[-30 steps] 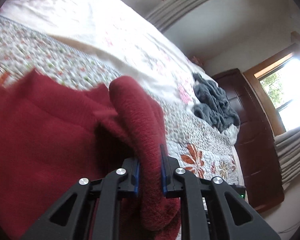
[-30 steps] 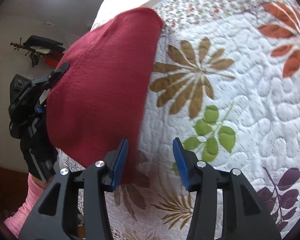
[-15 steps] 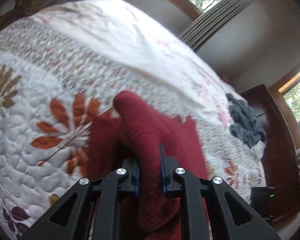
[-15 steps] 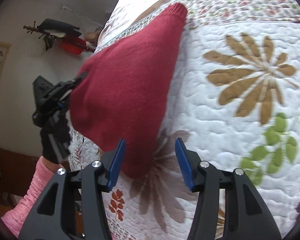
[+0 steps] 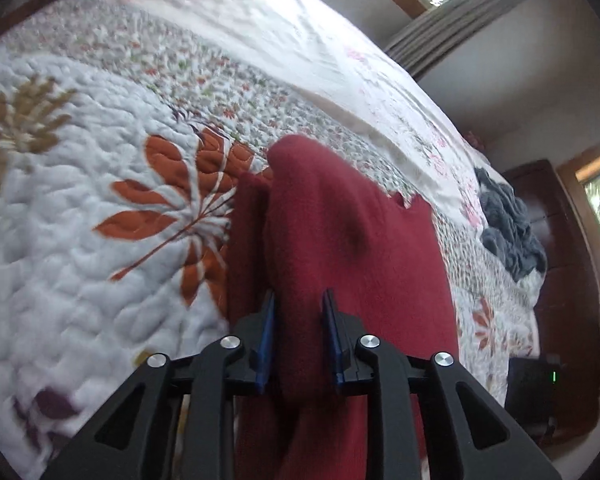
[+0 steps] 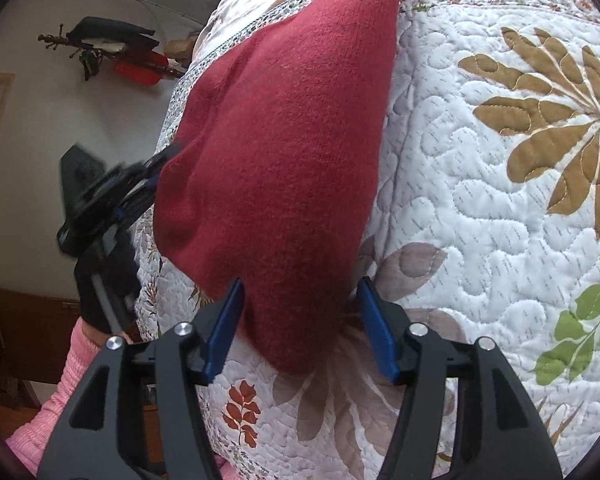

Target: Fold small clothes

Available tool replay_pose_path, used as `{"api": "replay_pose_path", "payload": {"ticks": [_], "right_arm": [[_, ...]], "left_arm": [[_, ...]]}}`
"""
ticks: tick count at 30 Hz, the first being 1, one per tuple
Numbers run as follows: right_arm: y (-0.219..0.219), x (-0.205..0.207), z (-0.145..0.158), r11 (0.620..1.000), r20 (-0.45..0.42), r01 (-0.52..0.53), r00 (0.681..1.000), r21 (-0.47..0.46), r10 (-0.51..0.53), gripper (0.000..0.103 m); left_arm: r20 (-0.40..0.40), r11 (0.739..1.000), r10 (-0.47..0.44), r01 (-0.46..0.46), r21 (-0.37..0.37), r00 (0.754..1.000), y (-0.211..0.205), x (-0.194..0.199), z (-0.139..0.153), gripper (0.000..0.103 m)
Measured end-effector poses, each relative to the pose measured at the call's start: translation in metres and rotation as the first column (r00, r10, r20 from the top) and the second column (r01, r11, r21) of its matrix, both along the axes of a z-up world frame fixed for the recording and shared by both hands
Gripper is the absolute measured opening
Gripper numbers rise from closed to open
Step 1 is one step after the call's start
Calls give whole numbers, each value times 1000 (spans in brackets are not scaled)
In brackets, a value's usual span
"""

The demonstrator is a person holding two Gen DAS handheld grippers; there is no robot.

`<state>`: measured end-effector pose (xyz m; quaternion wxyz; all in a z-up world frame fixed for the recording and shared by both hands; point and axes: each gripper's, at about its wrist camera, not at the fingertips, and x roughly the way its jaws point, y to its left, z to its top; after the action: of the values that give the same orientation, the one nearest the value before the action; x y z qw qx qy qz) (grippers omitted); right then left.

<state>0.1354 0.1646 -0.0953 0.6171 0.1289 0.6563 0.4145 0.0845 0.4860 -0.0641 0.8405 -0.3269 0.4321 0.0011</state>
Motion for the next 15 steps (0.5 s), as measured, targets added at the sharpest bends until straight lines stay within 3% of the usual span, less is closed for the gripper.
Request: {"api": "replay_pose_path", "payload": {"ticks": [2,6,8,10,11,15], "right_arm": [[0,-3,-5,1000,-13,3,1000,-2,-3,59],[-1,-3,-13,1000,-50,15,999,13,-14,59],[0,-3,-16,1000,-71,18,997,22,-16,56],[0,-3,-16,999,-88,12,996,33,-9,38],[1,-3,-11,1000,-76,7,997,29,-5,33],[-4,-6,9,999,-12,-15,1000,47,15,24]], "left_arm": [[3,999,-25,25,36,1000,-9,-19,8,32],[-14,997,-71,72,27,997,-23,-46,9,36],[-51,996,-89,90,25,995,-28,-50,1,34],[-70,994,-96,99,37,993,-31,-50,-7,13],[-73,994,-101,104,36,992,-31,-50,-9,10],[-50,996,-84,85,29,995,-28,-56,-4,8]]}}
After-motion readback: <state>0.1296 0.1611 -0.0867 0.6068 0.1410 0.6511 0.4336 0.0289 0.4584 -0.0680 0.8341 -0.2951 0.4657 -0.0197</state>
